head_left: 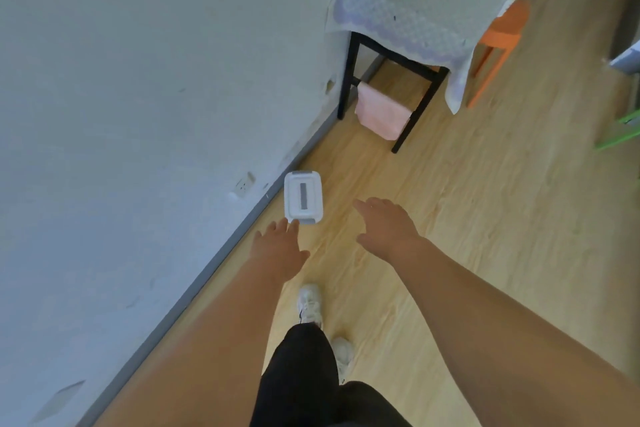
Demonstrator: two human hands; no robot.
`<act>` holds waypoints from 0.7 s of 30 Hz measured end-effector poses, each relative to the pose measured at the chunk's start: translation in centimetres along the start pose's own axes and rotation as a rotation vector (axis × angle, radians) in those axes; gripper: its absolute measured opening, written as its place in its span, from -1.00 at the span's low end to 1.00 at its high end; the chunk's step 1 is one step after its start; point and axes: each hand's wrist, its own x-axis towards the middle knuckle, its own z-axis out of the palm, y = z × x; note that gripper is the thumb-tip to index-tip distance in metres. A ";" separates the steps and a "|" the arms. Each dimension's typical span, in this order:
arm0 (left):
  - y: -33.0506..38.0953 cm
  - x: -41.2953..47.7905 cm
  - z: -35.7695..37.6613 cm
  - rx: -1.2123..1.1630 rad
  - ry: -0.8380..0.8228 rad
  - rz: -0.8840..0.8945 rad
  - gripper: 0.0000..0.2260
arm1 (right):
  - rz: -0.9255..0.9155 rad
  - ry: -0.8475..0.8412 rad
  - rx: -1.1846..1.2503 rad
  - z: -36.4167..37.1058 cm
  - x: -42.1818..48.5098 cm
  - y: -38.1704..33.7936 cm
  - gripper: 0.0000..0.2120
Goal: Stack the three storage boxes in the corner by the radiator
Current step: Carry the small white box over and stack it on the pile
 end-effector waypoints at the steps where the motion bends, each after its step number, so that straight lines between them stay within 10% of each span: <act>1: -0.2 1.4 -0.6 -0.014 0.002 -0.017 -0.36 | -0.024 -0.004 -0.017 -0.8 2.0 0.1 -0.36; 21: -4.2 18.9 -11.0 -0.147 0.020 -0.266 -0.40 | -0.359 -0.050 -0.267 -14.3 25.4 -1.6 -0.38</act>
